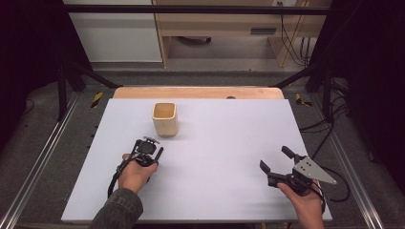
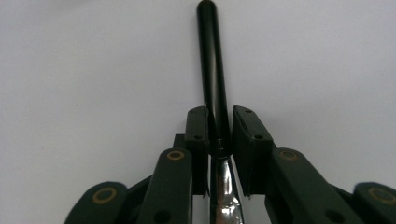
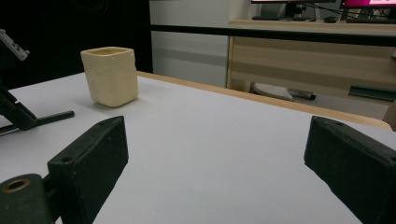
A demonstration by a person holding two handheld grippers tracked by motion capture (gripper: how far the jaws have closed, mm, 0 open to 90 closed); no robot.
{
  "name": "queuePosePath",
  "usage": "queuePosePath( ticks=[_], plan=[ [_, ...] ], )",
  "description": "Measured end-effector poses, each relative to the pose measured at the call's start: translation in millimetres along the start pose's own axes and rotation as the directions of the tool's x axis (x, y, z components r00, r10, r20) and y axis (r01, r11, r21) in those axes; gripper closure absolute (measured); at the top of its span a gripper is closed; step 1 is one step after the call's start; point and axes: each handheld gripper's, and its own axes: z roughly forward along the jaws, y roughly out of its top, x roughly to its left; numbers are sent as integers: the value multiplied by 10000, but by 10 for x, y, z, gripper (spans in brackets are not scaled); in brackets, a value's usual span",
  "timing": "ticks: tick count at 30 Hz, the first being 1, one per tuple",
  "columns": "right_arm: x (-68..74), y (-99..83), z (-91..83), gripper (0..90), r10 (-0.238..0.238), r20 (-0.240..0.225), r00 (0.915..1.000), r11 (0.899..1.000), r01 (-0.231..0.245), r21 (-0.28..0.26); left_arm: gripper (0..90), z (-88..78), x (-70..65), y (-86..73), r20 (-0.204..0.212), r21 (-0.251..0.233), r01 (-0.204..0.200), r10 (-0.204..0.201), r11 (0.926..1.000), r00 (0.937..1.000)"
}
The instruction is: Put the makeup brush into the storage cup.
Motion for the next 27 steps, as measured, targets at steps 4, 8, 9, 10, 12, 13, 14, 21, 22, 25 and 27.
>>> queuePosePath(
  ticks=[4, 8, 9, 10, 12, 13, 14, 21, 22, 25, 27],
  plan=[
    [0, 0, 0, 67, -9, -9, 10000, 10000, 9, -7, 782, 1, -6, -3, -29, -36, -143, 143, 9999, 9999],
    [0, 0, -1, 67, -2, 1, 10000, 10000, 2, 3, 789, -2, -9, -11, 13, -65, -378, 378, 9993, 9993],
    [0, 0, 0, 67, -4, -1, 10000, 10000, 4, -10, 789, -2, -6, -12, 32, -88, -438, 439, 9990, 9990],
    [1, 0, 1, 67, -4, -8, 10000, 10000, 4, -4, 790, -3, -5, -13, 57, -90, -539, 539, 9985, 9985],
    [1, 0, 1, 67, -33, -19, 10000, 10000, 33, -13, 791, -5, -5, -20, 78, -115, -655, 656, 9978, 9978],
    [1, 0, 1, 67, -43, -19, 10000, 10000, 43, -16, 792, -9, -6, -21, 107, -91, -758, 759, 9971, 9971],
    [2, 0, 1, 67, -40, -16, 10000, 10000, 40, -10, 792, -13, -4, -22, 131, -84, -799, 800, 9968, 9967],
    [40, -1, 26, 66, -217, -121, 9997, 9997, 218, 70, 793, -96, 22, 11, 125, -431, -1257, 1263, 9911, 9919],
    [57, 1, 34, 66, -249, -162, 9996, 9996, 250, 101, 793, -109, 21, 18, 147, -490, -1333, 1341, 9899, 9909],
    [103, -1, 57, 67, -497, -276, 9984, 9985, 502, 202, 793, -133, 22, 29, 214, -635, -1568, 1584, 9856, 9871],
    [142, -4, 77, 66, -660, -393, 9970, 9973, 672, 286, 792, -151, 22, 35, 239, -715, -1695, 1716, 9829, 9849]
  ],
)
